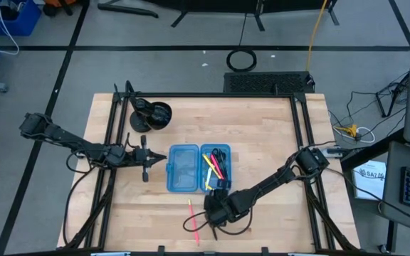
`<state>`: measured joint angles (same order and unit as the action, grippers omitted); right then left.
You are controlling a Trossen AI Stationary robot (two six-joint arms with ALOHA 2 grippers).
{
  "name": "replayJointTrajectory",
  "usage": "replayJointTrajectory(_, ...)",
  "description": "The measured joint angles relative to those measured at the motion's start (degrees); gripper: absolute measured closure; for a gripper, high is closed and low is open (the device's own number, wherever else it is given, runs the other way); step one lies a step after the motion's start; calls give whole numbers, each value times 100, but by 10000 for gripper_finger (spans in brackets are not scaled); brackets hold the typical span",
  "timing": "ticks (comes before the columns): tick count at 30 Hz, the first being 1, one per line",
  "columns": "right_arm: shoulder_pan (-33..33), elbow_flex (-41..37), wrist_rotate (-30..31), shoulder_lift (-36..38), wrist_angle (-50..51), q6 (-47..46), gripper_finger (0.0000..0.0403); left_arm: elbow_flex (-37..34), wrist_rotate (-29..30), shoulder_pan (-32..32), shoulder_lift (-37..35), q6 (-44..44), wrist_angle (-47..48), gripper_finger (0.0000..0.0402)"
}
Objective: Pick & place school supplies into a supply box
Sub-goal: Put the brown pencil into the blue supply box
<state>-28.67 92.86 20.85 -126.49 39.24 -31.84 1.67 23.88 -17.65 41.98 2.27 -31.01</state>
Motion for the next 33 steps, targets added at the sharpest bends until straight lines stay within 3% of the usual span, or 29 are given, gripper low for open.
replayJointTrajectory(8, 180, -2, -261, -2, -324, -38, 281, 0, 0, 0, 2, -27, 0, 394)
replayJointTrajectory(16, 364, -308, -1186, 8, -500, -158, 384, 0, 0, -2, 0, -27, 21, 394)
replayJointTrajectory(21, 398, -367, -1240, 115, -433, -592, 381, 0, 1, -2, 2, -28, 93, 394)
replayJointTrajectory(33, 345, -375, -1127, 1248, -642, -1430, 385, 2, 2, -2, 1, -141, 71, 394)
